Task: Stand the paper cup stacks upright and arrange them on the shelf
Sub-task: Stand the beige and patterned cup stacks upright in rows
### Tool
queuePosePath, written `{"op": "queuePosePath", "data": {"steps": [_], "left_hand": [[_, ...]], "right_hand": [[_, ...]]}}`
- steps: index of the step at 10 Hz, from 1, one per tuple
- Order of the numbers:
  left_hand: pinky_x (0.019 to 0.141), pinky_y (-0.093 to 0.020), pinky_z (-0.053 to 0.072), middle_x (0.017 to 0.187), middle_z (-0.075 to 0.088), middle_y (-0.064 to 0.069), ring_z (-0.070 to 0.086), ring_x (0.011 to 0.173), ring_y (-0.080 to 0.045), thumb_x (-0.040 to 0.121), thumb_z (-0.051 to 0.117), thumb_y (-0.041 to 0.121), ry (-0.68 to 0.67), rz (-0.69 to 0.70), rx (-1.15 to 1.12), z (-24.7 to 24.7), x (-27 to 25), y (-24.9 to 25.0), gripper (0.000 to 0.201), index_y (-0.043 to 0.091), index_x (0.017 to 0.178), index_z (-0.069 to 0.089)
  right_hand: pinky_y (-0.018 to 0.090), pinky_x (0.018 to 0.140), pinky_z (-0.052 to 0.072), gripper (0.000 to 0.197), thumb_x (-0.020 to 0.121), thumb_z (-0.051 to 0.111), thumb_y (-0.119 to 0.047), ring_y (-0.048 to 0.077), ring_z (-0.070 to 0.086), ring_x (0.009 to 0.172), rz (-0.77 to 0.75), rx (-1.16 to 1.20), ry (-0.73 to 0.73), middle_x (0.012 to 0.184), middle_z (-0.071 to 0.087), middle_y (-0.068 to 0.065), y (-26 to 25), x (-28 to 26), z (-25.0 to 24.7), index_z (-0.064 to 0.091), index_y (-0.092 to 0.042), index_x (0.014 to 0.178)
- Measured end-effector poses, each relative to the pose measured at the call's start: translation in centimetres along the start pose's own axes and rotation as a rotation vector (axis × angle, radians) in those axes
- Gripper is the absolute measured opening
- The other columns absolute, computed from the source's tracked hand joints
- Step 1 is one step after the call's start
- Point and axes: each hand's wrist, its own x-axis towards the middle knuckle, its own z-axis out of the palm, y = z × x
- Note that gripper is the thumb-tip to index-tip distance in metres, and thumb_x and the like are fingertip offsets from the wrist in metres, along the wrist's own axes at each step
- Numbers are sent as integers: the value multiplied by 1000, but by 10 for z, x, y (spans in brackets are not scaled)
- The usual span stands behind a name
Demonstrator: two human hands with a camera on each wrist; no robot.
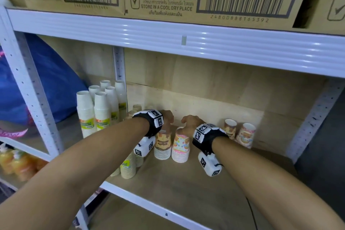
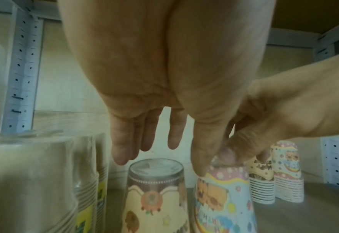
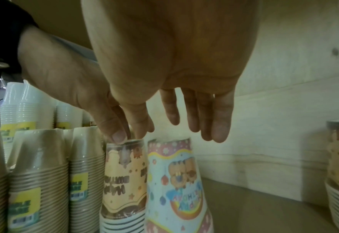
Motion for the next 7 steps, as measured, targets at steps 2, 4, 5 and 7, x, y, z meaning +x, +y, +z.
{"op": "queuePosePath", "data": {"steps": [2,4,5,7], "left_hand": [[88,-27,48,131,60,-8,60,117,-23,84,74,20,5,-12,-17,17,1,-7,53,12,133,57],[95,-30,47,133,58,-9,57,121,-24,85,74,17,23,-25,-75,24,1,-11,53,10,134,56],[92,-27,48,132,59,-7,59,119,-22,84,74,19,18,4,-90,22,1,-12,53,13,134,57],[97,-29,46,134,57,-9,56,122,-23,86,73,16,11,41,-58,16,2,-2,51,11,134,57]], "right_hand": [[26,73,49,31,72,56,-51,21,55,77,113,-3,77,83,52,-1,-4,14,31,43,-23,73],[25,68,38,30,81,62,-37,22,48,77,98,40,127,76,41,1,-7,10,31,41,-17,73],[27,70,42,31,79,62,-39,23,48,79,108,72,80,78,42,2,-7,11,29,40,-19,73],[26,70,45,37,73,67,-39,24,58,89,72,23,58,99,57,5,7,9,20,59,-13,99]]}}
